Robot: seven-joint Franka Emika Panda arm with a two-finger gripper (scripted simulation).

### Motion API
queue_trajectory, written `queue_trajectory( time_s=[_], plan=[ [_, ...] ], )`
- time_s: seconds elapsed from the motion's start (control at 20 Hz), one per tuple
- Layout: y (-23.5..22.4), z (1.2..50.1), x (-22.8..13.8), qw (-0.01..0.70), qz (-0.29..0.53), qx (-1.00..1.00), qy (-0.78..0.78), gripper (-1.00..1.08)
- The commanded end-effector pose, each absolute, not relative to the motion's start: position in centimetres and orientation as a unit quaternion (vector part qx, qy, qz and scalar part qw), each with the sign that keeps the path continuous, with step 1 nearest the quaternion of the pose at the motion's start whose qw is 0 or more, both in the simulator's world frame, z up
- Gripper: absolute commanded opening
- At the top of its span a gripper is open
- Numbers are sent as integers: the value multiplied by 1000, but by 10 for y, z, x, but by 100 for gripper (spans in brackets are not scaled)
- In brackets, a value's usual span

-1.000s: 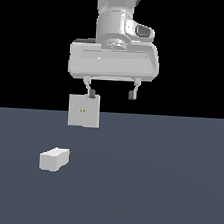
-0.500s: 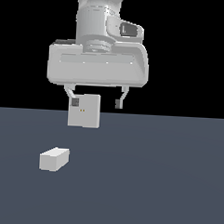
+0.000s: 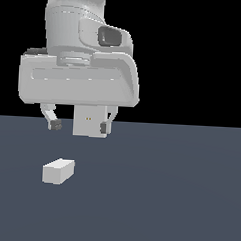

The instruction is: Plug the charger into the wall socket.

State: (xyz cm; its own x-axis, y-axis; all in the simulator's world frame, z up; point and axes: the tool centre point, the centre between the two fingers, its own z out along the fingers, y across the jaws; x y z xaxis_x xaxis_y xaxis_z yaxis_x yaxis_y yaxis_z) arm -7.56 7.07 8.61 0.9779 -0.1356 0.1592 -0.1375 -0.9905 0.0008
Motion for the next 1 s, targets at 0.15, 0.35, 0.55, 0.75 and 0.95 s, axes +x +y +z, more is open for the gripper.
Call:
queue_trajectory(
  time_s=[0.15, 0.35, 0.55, 0.75, 0.95],
  plan=[
    [85, 73, -83, 7, 100, 992, -80, 100],
    [92, 67, -86, 9, 109, 990, -86, 100],
    [96, 63, -87, 10, 114, 989, -89, 100],
    [97, 62, -87, 10, 115, 989, -90, 100],
    [97, 60, -87, 10, 114, 989, -89, 100]
  ],
)
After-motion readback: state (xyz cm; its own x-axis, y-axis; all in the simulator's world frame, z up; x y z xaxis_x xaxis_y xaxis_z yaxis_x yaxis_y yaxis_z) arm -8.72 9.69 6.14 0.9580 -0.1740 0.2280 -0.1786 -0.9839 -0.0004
